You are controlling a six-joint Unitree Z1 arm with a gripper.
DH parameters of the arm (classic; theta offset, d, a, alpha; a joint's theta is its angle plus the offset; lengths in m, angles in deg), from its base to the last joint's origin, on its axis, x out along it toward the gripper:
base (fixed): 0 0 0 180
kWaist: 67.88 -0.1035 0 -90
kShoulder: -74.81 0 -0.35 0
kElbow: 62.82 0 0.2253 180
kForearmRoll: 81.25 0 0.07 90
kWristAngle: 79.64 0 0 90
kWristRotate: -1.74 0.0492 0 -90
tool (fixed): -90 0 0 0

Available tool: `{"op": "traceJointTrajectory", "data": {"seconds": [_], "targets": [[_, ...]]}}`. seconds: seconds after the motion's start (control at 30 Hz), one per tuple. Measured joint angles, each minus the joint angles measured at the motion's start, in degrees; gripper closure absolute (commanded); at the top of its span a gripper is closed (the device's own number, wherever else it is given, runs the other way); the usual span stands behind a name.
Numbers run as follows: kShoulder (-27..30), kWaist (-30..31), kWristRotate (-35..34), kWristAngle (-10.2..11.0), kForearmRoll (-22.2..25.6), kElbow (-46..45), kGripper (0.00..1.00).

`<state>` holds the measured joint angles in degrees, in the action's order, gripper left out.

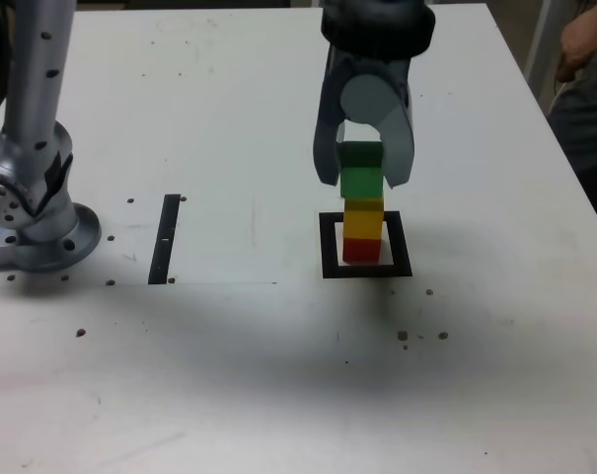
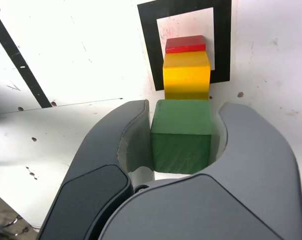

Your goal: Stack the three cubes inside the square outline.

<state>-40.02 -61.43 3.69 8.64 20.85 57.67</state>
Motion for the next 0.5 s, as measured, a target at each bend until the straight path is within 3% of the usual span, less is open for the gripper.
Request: {"op": "traceJointTrajectory", "data": {"seconds": [0.5], "targets": [[-1.9, -1.0, 0.5, -0.3, -0.5, 0.3, 0.76]]}}
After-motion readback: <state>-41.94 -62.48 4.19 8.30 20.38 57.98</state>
